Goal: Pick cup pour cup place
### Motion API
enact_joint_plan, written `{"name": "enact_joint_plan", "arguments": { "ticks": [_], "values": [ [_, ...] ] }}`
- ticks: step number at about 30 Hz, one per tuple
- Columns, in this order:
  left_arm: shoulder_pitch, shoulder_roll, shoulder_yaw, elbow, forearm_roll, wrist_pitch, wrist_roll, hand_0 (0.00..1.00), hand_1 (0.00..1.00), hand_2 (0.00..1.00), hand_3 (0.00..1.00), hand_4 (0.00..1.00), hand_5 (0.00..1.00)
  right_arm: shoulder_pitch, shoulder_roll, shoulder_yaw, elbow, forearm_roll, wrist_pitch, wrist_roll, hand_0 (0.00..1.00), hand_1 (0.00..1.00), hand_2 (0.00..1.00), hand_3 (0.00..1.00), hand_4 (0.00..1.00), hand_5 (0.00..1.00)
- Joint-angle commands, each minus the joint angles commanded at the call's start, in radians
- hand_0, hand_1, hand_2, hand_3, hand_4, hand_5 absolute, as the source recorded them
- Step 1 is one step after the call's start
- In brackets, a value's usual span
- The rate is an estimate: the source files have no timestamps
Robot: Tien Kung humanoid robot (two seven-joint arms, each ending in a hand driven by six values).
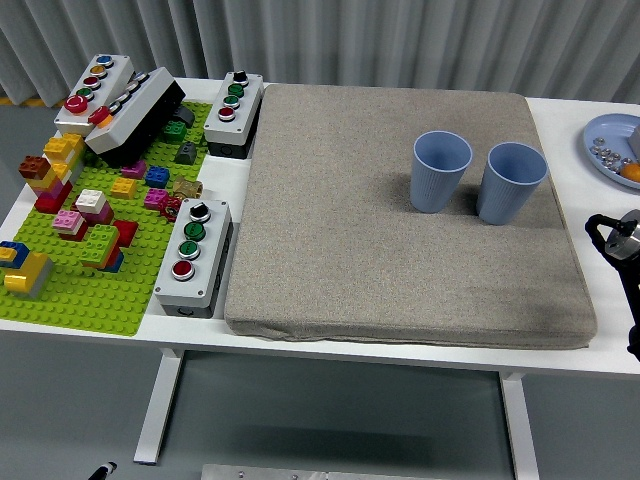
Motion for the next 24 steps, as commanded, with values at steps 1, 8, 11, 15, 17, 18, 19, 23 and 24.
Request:
{"name": "enact_joint_plan", "arguments": {
  "ticks": [1,8,11,15,17,18,19,23,24],
  "values": [
    [0.000,0.000,0.000,0.000,-0.001,0.000,0.000,0.838,0.808,0.883,0.804,0.635,0.998,0.000,0.000,0.000,0.000,-0.001,0.000,-0.001,0.955,0.851,0.902,0.903,0.778,0.998],
    [0.001,0.000,-0.007,0.000,0.004,0.003,-0.002,0.838,0.807,0.883,0.804,0.634,0.998,0.003,-0.003,0.000,0.000,-0.008,0.000,-0.009,0.956,0.850,0.896,0.892,0.776,0.998],
    [0.002,-0.001,-0.011,0.000,0.005,0.004,-0.002,0.838,0.807,0.883,0.804,0.634,0.998,0.004,-0.003,0.002,-0.001,-0.009,0.000,-0.012,0.956,0.850,0.896,0.892,0.776,0.998],
    [0.003,-0.001,-0.016,0.000,0.008,0.005,-0.002,0.837,0.807,0.883,0.804,0.633,0.998,0.004,-0.002,0.001,-0.003,-0.007,0.000,-0.003,0.957,0.849,0.883,0.885,0.775,0.998],
    [0.003,-0.002,-0.017,0.000,0.007,0.005,-0.002,0.837,0.807,0.883,0.804,0.633,0.998,0.005,0.000,0.001,-0.003,-0.009,0.000,-0.001,0.957,0.849,0.883,0.885,0.775,0.998],
    [0.003,-0.002,-0.016,0.000,0.007,0.005,-0.001,0.837,0.807,0.883,0.804,0.633,0.998,0.006,-0.001,0.001,-0.002,-0.009,0.000,-0.001,0.957,0.849,0.883,0.885,0.775,0.998],
    [0.003,-0.002,-0.015,0.000,0.007,0.005,-0.001,0.838,0.807,0.884,0.804,0.633,0.998,0.007,-0.001,0.002,0.000,-0.011,0.000,-0.001,0.957,0.848,0.879,0.885,0.776,0.998],
    [0.001,-0.002,-0.014,0.000,0.007,0.004,0.000,0.838,0.807,0.884,0.804,0.633,0.998,0.008,-0.004,0.002,0.005,-0.015,0.000,-0.003,0.957,0.848,0.879,0.885,0.776,0.998],
    [0.000,-0.001,-0.014,0.000,0.008,0.003,0.000,0.838,0.807,0.884,0.804,0.633,0.998,0.008,-0.004,0.002,0.006,-0.015,0.000,-0.004,0.957,0.848,0.879,0.885,0.776,0.998]
  ]
}}
